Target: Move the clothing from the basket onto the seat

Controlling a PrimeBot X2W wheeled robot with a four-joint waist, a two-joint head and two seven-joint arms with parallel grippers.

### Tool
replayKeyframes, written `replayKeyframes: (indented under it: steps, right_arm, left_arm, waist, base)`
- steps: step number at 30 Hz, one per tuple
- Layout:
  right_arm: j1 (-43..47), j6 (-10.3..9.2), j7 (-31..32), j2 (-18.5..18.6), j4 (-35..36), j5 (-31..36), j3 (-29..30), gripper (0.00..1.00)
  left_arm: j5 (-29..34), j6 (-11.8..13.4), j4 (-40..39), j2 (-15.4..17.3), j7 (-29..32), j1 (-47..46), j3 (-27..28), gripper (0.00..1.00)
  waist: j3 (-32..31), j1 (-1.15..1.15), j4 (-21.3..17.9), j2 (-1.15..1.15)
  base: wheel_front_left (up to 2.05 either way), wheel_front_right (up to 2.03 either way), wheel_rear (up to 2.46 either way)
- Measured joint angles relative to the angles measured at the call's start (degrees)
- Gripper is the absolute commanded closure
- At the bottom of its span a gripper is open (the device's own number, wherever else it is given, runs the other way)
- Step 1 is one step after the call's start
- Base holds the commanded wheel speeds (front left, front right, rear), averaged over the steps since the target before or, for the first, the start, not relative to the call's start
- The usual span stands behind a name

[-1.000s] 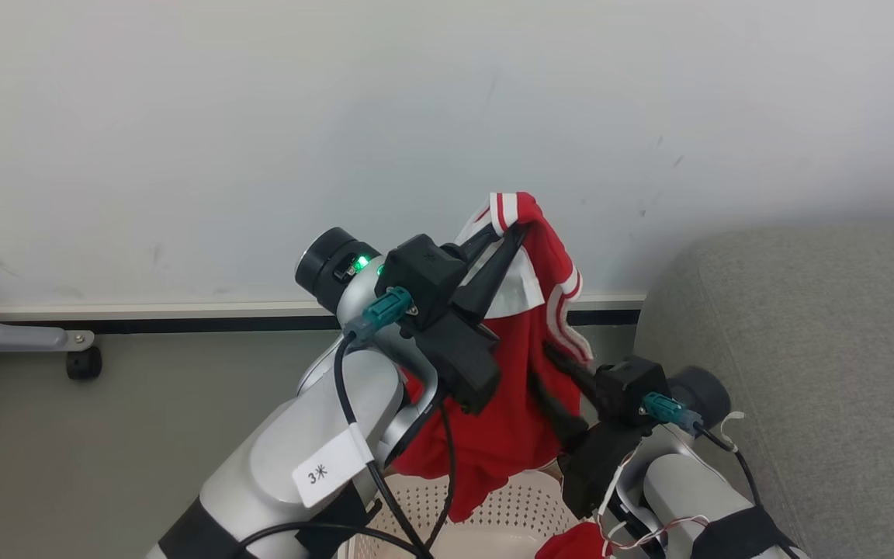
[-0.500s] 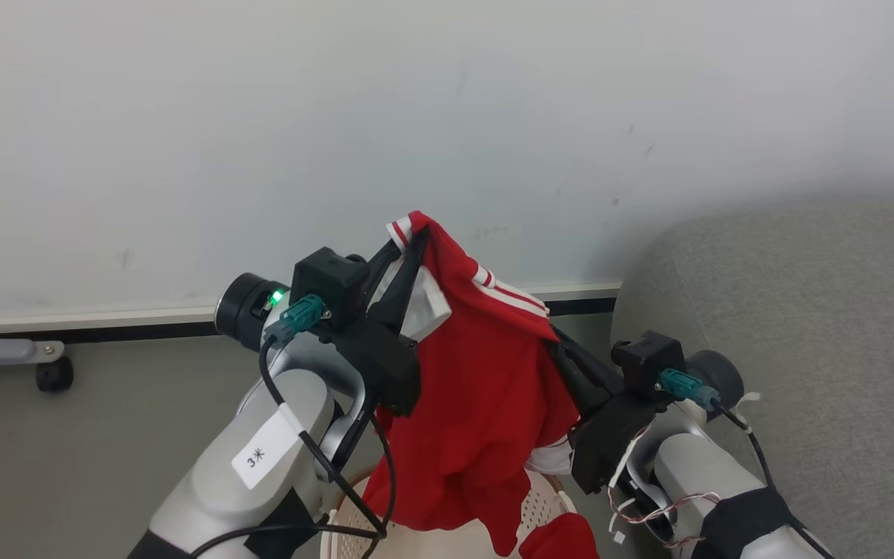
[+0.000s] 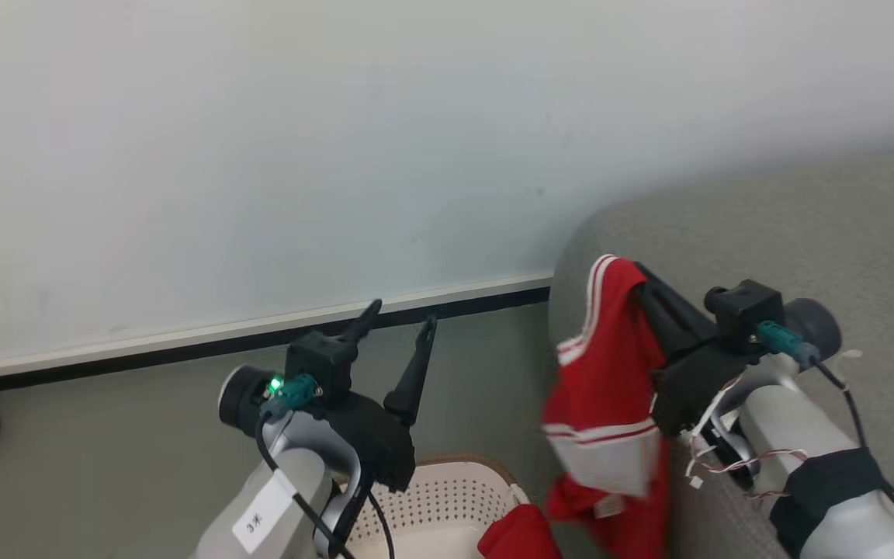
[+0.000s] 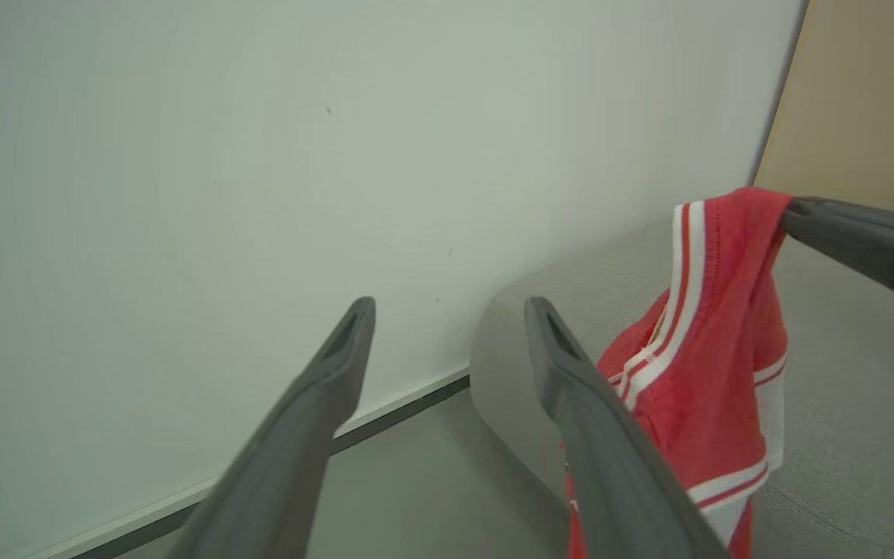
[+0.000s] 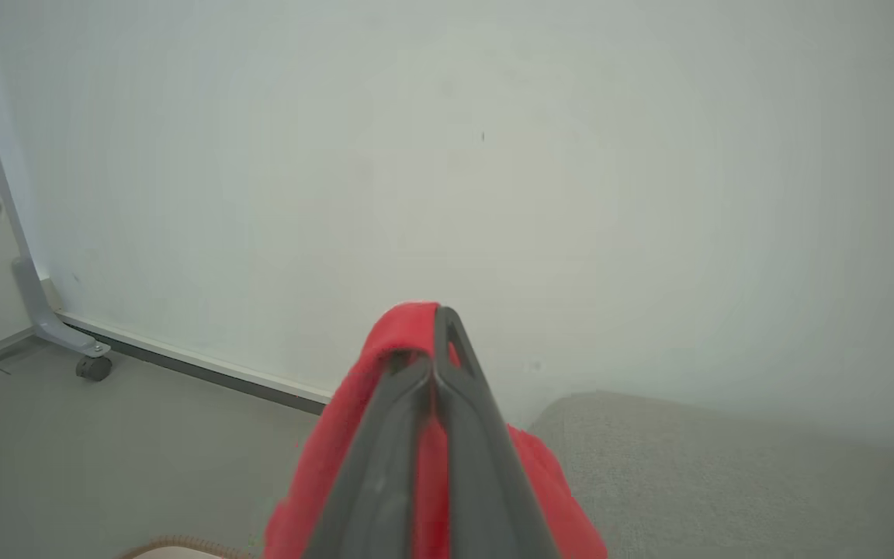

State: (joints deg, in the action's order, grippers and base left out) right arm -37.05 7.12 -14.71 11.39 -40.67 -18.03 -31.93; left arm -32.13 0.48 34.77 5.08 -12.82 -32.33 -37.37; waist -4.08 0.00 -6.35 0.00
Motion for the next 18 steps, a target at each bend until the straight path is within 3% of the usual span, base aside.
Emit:
replayKeyframes:
  steps: [18]
  right_arm:
    - [1.02, -0.63, 0.0, 8.33, 10.69, 1.54, 2.79, 1.0]
  left_arm:
    - [-0.52, -0.48, -2.49, -1.51, -1.1, 7.0, -2.18, 0.0]
  waist:
    - [0.07, 0.0, -11.88, 0.0]
  base:
    - [0.0, 0.0, 0.0]
